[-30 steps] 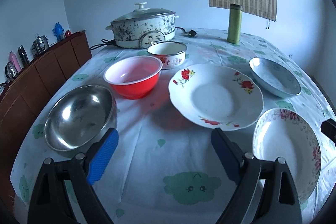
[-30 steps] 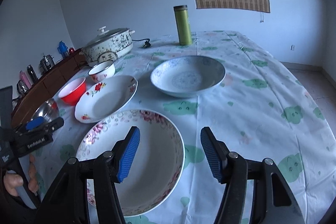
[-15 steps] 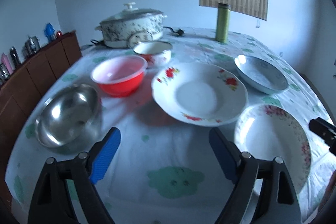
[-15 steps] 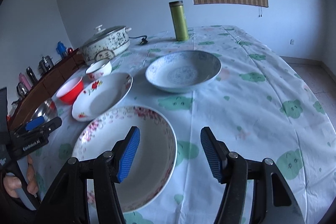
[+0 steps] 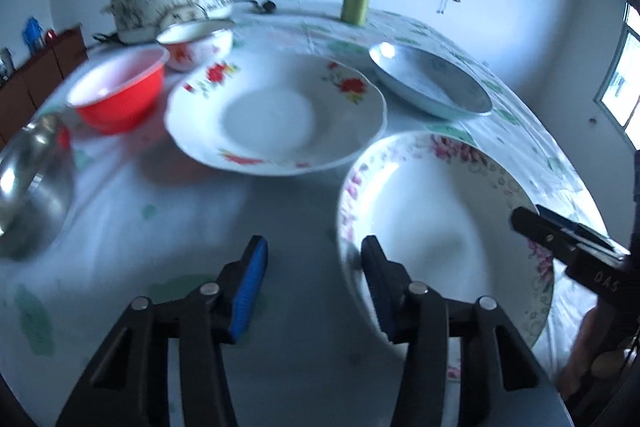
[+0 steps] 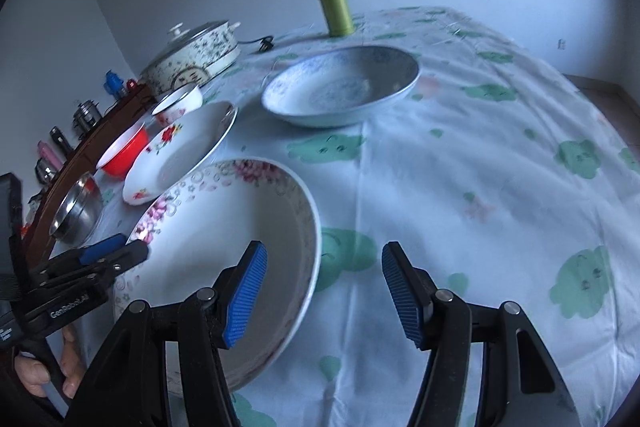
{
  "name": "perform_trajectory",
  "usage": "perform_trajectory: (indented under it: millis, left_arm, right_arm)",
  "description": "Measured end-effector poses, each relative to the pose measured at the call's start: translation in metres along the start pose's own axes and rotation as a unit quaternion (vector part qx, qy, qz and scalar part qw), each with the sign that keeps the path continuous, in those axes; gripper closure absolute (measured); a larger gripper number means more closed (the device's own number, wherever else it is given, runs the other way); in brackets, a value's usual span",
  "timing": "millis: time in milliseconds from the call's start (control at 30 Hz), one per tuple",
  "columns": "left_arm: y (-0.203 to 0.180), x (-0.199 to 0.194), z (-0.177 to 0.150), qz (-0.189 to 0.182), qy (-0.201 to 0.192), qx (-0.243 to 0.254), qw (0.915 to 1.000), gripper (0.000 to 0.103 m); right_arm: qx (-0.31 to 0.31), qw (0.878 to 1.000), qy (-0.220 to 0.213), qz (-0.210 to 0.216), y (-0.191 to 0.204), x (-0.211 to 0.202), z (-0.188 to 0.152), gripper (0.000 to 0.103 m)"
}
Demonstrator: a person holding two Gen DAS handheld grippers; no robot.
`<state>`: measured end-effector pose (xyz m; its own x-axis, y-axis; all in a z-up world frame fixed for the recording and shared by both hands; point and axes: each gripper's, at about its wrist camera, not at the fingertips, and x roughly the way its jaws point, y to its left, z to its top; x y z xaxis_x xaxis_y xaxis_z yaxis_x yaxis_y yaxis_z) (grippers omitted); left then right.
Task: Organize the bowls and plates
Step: 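Close the right tool on the rim of the floral plate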
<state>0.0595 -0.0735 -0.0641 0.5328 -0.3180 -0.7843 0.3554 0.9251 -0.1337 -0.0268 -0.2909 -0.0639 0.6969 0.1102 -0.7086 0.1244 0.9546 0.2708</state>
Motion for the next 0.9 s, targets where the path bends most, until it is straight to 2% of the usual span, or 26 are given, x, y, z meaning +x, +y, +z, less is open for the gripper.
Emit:
perform_trajectory:
  millis: [133,200,267,300,367,433,600,733,900]
  left_arm:
    - [-0.01,0.006,0.0,-0.007,0.004,0.008,0.9999,0.054]
    - [-0.012,0.008,0.001,-0.016,0.009,0.007,0.9998,0.055]
    - [-0.015,0.009,0.003,-0.021,0.008,0.012,0.9997,0.061]
    - [-0.016,0.01,0.004,-0.027,0.008,0.012,0.9995,0.067]
    - [-0.019,0.011,0.005,-0.037,0.009,0.013,0.9992,0.071]
    - [-0.019,0.011,0.004,-0.036,0.007,0.011,0.9993,0.071]
    - [-0.013,0.006,0.003,-0.065,0.012,-0.012,0.9977,0.072]
    - [-0.017,-0.003,0.002,-0.059,0.0,-0.002,0.9982,0.073]
    - [-0.01,-0.018,0.012,-0.044,-0.023,-0.008,0.9987,0.073]
  right_arm:
    - [-0.007,1.0,0.015,0.003,0.003,0.009,0.0,0.05]
    - [-0.01,1.0,0.02,0.011,0.004,0.012,0.002,0.062]
    - [-0.017,0.999,0.028,0.02,0.007,0.016,0.004,0.078]
    - [-0.023,0.999,0.03,0.025,0.009,0.018,0.004,0.08]
    - [-0.034,0.999,0.027,0.024,0.012,0.02,0.005,0.079]
    - [-0.031,0.999,0.025,0.029,0.011,0.021,0.005,0.08]
    - [-0.022,0.999,0.027,0.032,0.01,0.015,0.001,0.08]
    - [-0.006,0.999,0.018,0.042,0.009,0.002,0.003,0.08]
    - [-0.02,0.999,0.009,0.041,0.022,-0.005,0.015,0.08]
